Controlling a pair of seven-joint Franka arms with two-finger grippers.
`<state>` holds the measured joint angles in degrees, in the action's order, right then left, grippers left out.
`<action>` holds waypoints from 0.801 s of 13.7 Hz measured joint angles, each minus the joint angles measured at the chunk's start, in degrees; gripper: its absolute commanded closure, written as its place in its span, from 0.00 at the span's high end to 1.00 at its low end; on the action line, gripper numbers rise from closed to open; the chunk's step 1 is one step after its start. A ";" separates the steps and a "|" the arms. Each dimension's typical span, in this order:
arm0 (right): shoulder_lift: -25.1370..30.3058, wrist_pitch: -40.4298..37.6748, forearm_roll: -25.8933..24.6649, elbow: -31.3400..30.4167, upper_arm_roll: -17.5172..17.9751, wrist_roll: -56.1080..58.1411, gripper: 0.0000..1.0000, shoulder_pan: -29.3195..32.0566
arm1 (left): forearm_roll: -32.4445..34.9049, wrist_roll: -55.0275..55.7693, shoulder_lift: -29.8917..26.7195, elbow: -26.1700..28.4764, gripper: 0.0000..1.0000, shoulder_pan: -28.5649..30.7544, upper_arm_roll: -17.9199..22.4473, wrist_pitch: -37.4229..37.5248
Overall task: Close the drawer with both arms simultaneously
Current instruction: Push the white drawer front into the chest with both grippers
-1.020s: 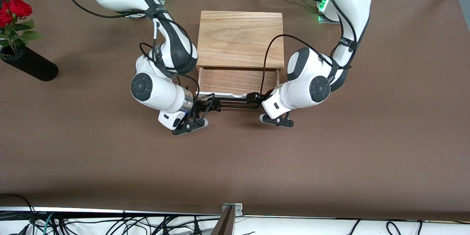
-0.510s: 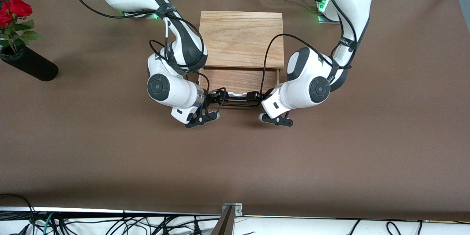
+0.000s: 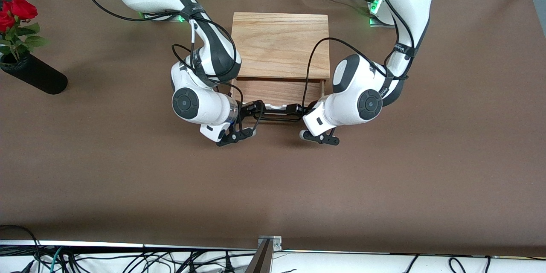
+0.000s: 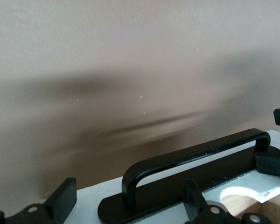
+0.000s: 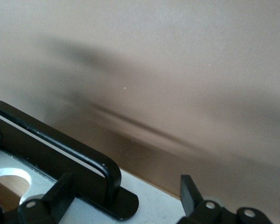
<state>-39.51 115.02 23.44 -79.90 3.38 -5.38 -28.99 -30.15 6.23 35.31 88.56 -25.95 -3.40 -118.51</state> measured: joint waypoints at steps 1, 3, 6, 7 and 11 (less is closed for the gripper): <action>0.00 -0.60 0.00 0.00 0.30 0.00 1.00 -0.01 | 0.00 0.00 -0.07 0.00 1.00 0.00 0.00 1.02; -0.01 -1.97 -0.01 -0.12 0.98 0.00 1.00 -0.04 | 0.00 0.00 -0.19 0.01 1.00 -0.02 -0.03 3.36; -0.03 -4.50 -0.01 -0.23 1.80 0.00 1.00 -0.06 | 0.00 0.00 -0.29 0.01 1.00 -0.08 -0.14 6.69; -0.03 -5.54 -0.01 -0.23 2.01 0.00 1.00 -0.08 | 0.00 0.00 -0.30 0.01 1.00 -0.10 -0.19 7.72; -0.03 -10.08 0.00 -0.25 3.30 0.00 1.00 -0.14 | 0.00 0.00 -0.29 0.01 1.00 -0.10 -0.20 12.53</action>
<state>-39.53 104.94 23.44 -80.15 6.67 -5.38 -29.14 -30.15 6.23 35.02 88.58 -26.05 -3.60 -105.97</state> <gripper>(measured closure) 0.000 0.000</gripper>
